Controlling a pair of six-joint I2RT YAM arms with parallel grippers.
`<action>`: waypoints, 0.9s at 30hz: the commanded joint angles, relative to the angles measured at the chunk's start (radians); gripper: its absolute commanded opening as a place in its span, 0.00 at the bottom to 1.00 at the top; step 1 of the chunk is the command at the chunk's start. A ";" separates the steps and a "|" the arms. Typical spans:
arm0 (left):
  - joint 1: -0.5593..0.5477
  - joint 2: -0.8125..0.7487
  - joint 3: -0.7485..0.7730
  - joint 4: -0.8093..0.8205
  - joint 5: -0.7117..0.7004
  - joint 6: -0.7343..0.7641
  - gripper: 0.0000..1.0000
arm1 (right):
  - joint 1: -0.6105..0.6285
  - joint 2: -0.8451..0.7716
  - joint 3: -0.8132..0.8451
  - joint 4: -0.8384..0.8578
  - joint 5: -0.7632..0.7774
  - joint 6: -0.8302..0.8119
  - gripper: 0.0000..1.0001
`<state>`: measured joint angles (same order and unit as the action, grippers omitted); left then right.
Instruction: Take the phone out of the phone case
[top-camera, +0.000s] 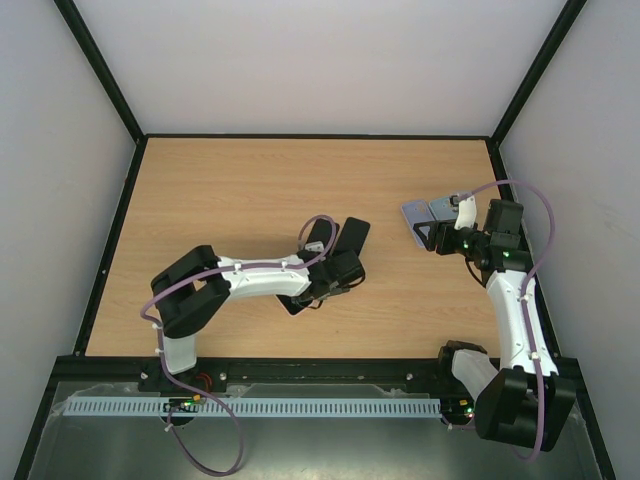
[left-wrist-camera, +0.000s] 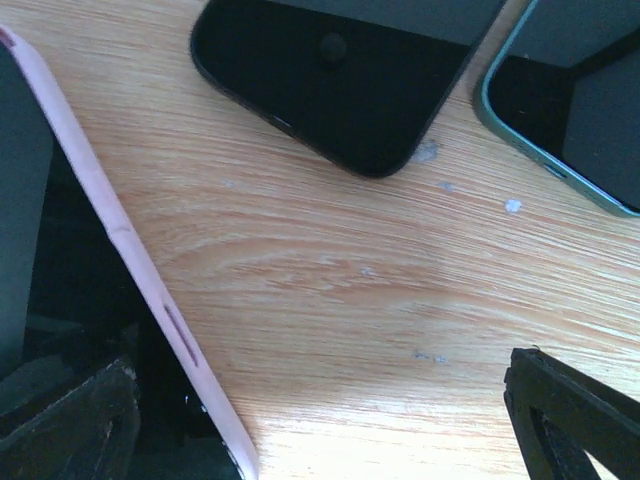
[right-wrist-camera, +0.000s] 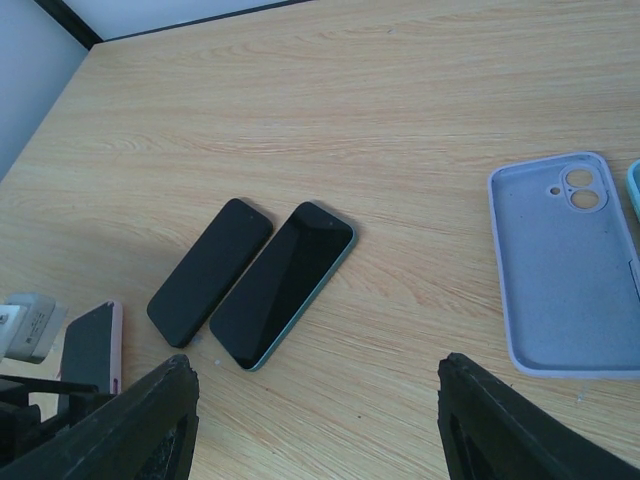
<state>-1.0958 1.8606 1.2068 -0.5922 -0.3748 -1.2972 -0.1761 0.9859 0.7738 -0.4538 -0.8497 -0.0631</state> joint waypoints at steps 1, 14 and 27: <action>-0.007 -0.005 -0.003 0.063 0.049 0.046 0.98 | 0.004 -0.018 -0.003 0.012 0.005 -0.010 0.64; 0.010 0.084 0.032 0.098 0.110 0.006 0.95 | 0.004 -0.021 -0.004 0.012 0.011 -0.010 0.64; -0.064 -0.163 -0.200 -0.032 0.043 -0.112 0.95 | 0.004 -0.018 -0.002 0.013 0.004 -0.009 0.63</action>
<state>-1.1416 1.7844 1.0557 -0.5079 -0.2958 -1.3708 -0.1761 0.9833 0.7738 -0.4538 -0.8494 -0.0635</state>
